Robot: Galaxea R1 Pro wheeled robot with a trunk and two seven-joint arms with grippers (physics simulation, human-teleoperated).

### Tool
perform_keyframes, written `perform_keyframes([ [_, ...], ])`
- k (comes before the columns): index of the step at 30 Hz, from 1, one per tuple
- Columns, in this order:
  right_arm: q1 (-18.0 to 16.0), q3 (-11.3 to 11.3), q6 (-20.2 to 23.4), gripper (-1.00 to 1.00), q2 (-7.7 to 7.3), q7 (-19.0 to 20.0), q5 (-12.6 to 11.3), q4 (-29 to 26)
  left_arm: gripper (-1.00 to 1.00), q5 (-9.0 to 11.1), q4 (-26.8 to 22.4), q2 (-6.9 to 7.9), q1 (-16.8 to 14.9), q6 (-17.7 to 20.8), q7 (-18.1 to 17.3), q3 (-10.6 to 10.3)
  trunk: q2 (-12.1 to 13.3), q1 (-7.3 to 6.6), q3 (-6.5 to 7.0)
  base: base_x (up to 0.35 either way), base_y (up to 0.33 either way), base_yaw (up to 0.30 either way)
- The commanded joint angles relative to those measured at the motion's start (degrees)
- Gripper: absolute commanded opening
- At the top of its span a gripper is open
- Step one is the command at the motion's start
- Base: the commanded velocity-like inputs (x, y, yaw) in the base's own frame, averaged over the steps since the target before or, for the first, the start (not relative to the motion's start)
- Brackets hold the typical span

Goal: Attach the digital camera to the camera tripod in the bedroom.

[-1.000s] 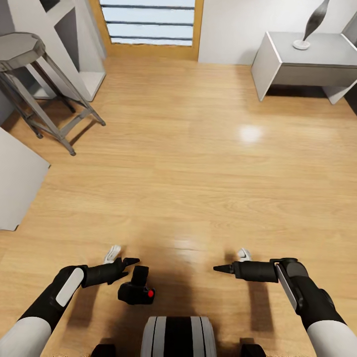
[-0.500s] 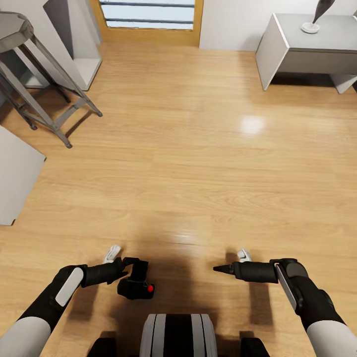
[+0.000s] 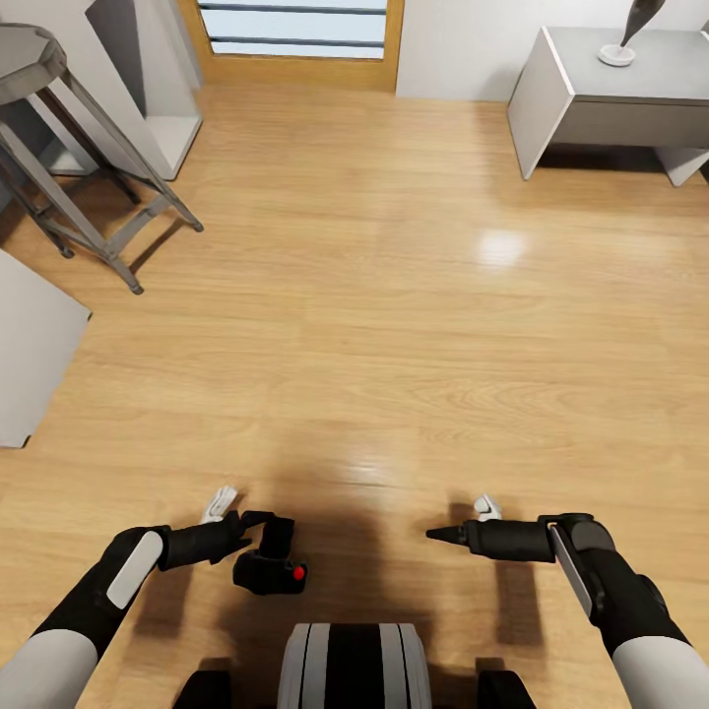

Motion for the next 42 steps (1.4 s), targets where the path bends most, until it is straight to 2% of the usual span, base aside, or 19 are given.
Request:
perform_keyframes([
  [1, 0.0, 0.0, 0.5, 1.00, -0.02, 0.1, -0.2, 0.0, 1.00, 0.2, 0.0, 0.05, 0.0, 0.2, -0.1, -0.1, 0.0, -0.01, -0.03, 0.000, 0.000, 0.000],
  [12, 0.0, 0.0, 0.5, 1.00, -0.12, 0.1, -0.2, -0.1, 1.00, 0.2, -0.9, 0.16, 0.0, 0.1, -0.1, -0.1, 0.0, -0.01, -0.03, 0.000, 0.000, 0.000],
  [17, 0.0, 0.0, 0.5, 1.00, -0.12, 0.1, -0.2, -0.1, 1.00, -0.3, -2.5, 0.95, 0.0, 0.3, 0.0, -0.1, 0.0, -0.01, -0.03, 0.000, 0.000, 0.000],
  [33, 0.0, 0.0, 0.6, 1.00, -0.13, 0.1, -0.2, -0.1, 1.00, 0.4, -7.7, 6.07, 0.0, 3.6, -0.3, -0.1, 0.0, -0.01, -0.03, 0.000, 0.000, 0.000],
  [40, 0.0, 0.0, 0.6, 1.00, -0.13, 0.1, -0.1, 0.0, 1.00, -1.0, -9.9, 8.33, 0.0, 5.1, 0.9, -0.2, 0.0, -0.01, -0.03, 0.000, 0.000, 0.000],
  [41, 0.0, 0.0, 0.5, 1.00, -0.13, 0.1, -0.1, 0.0, 1.00, -1.7, -29.3, 13.49, 0.0, 5.2, 2.2, -0.2, 0.0, -0.01, -0.03, 0.000, 0.000, 0.000],
  [42, 0.0, 0.0, 0.5, 1.00, -0.13, 0.1, -0.1, 0.0, 1.00, -2.0, -29.6, 13.47, 0.0, 5.1, 2.9, -0.2, 0.0, -0.01, -0.03, 0.000, 0.000, 0.000],
])
